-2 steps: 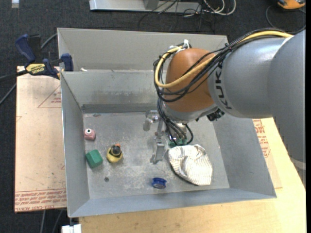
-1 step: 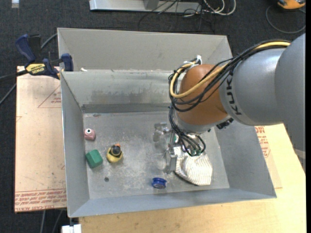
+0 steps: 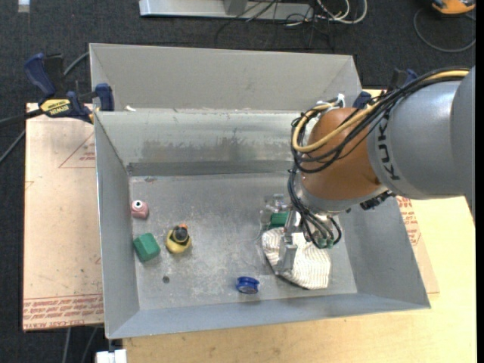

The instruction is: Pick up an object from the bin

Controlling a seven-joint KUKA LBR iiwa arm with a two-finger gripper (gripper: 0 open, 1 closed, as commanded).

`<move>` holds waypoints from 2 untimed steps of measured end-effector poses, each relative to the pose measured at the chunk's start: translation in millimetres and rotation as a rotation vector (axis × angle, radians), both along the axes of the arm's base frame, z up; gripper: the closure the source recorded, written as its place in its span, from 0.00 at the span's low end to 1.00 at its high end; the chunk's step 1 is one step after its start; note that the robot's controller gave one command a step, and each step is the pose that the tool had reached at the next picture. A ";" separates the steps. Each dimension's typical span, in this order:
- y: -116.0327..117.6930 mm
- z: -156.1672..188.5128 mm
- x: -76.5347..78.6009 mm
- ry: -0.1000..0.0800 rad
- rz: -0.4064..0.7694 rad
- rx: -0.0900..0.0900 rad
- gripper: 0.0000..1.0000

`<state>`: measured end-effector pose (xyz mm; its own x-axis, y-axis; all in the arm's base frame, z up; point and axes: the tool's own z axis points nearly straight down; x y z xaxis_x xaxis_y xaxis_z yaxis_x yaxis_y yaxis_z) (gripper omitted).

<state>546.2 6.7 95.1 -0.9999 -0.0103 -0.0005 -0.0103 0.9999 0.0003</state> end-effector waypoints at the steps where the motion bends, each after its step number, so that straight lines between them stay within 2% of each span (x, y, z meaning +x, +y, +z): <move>1: -11.7 -21.7 -25.3 0.004 0.111 0.002 0.00; 2: -40.4 -20.5 -32.4 0.000 0.012 0.001 1.00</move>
Offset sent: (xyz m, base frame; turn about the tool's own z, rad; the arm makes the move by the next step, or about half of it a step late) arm -0.0327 -0.0405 -0.0203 -0.0144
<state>513.8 -33.7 74.6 -0.9997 -0.0224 -0.0008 -0.0224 0.9997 0.0014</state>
